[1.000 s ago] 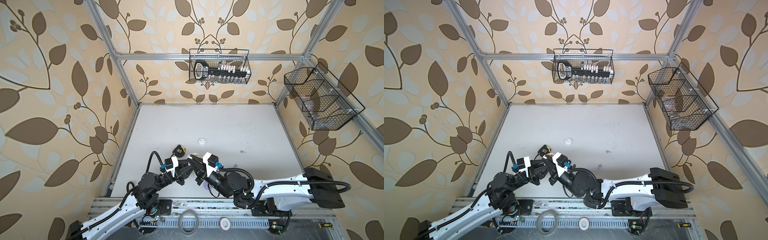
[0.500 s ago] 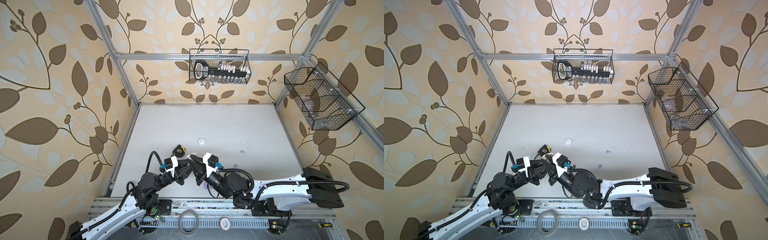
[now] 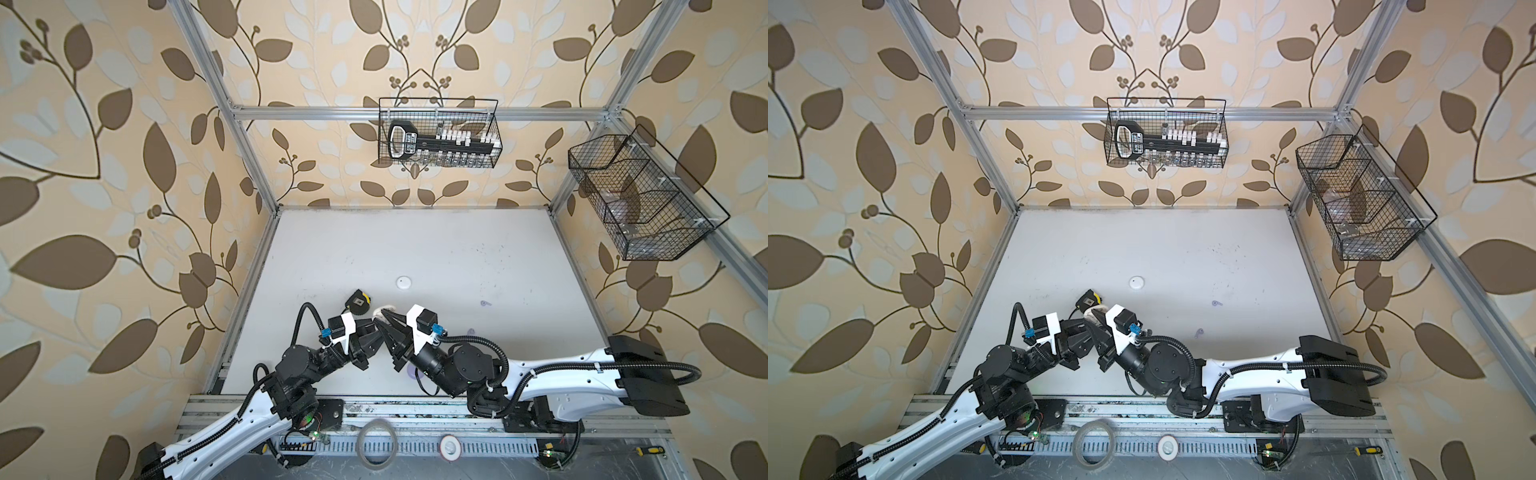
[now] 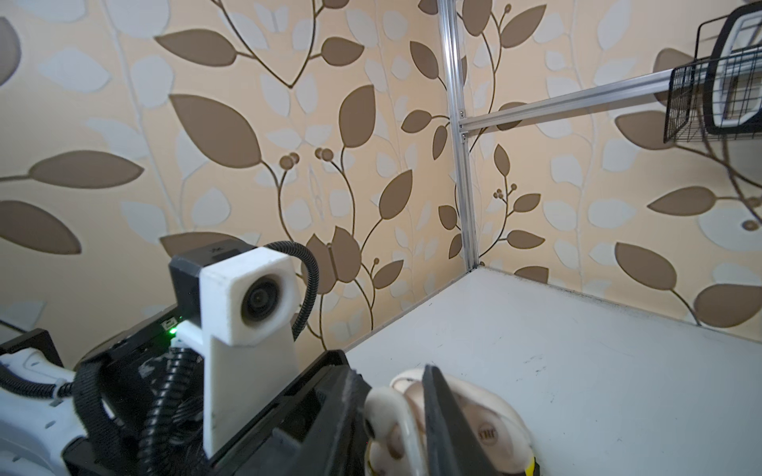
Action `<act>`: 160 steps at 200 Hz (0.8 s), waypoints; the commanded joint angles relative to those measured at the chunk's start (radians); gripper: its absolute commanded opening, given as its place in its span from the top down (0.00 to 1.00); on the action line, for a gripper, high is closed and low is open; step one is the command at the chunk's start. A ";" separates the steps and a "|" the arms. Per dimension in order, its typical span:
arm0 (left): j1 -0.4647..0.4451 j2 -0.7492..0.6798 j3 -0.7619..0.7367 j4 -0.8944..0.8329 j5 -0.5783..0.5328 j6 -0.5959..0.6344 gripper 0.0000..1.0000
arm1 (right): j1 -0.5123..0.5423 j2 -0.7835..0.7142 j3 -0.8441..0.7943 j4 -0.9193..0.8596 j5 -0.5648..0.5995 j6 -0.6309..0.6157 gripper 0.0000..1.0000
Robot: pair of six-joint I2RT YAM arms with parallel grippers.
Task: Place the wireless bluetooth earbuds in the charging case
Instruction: 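Lower the cream earbud into the empty slot of the case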
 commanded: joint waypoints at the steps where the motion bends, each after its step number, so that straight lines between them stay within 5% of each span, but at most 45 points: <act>1: 0.000 0.001 0.052 0.090 0.011 0.038 1.00 | -0.004 -0.046 -0.005 -0.080 0.027 0.026 0.64; 46: 0.000 0.076 0.050 0.044 -0.002 0.119 1.00 | -0.009 -0.152 0.042 -0.302 0.057 0.095 0.60; 108: 0.000 0.178 0.087 -0.087 0.038 0.333 1.00 | -0.020 -0.307 0.220 -1.074 0.144 0.355 0.59; 160: 0.000 0.241 0.093 -0.090 0.039 0.381 1.00 | 0.021 -0.234 0.342 -1.345 0.094 0.484 0.60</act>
